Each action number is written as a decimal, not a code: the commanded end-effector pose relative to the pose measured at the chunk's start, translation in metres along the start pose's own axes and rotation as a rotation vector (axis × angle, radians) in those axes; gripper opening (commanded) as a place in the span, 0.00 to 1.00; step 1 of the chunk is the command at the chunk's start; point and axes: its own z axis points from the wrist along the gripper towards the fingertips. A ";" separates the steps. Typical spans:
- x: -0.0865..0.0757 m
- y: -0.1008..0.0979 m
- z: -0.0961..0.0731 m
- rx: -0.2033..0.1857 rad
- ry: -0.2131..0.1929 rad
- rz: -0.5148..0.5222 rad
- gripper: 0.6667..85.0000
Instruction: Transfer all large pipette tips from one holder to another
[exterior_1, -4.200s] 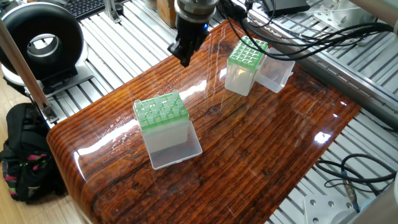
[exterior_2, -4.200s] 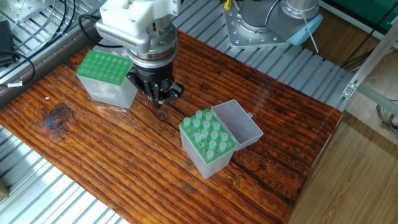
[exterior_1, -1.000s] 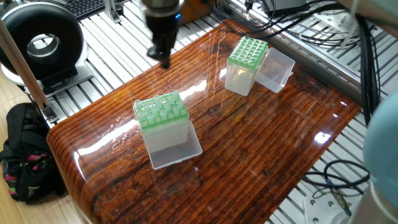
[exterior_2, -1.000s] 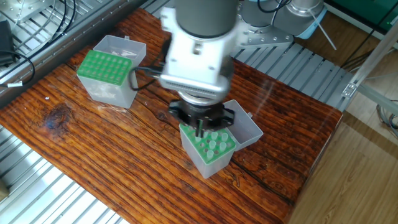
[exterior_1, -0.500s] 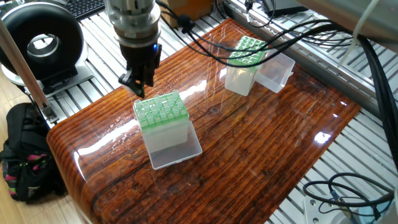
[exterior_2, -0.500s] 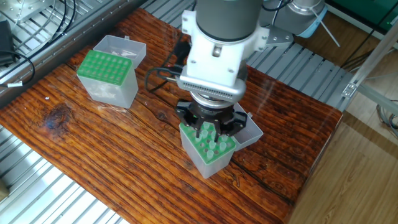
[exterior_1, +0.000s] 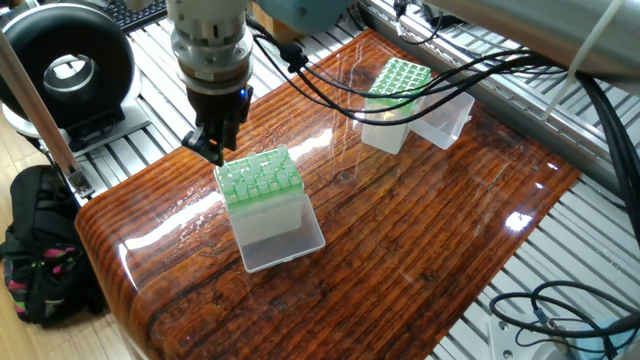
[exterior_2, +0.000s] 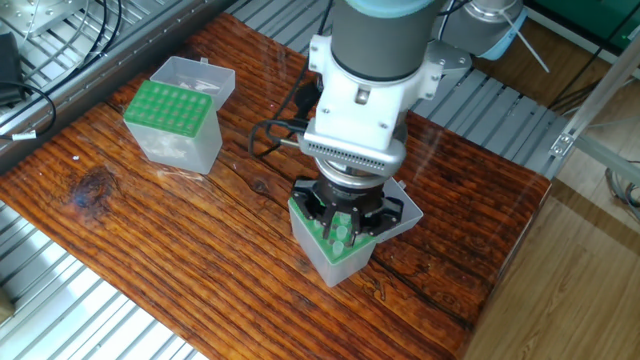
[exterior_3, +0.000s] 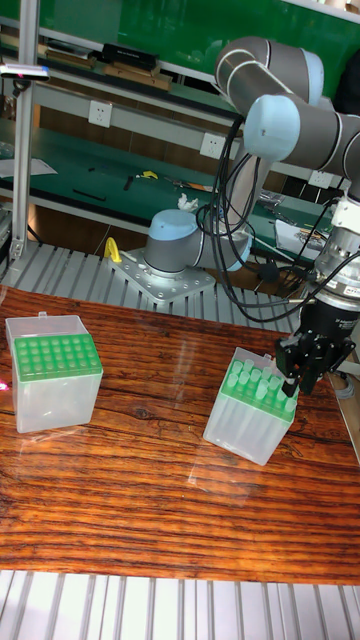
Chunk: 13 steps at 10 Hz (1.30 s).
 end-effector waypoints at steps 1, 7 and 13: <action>-0.009 -0.004 0.000 -0.014 -0.012 -0.004 0.41; -0.018 -0.002 0.003 -0.040 -0.009 0.025 0.40; -0.002 0.004 -0.003 0.003 0.126 0.104 0.37</action>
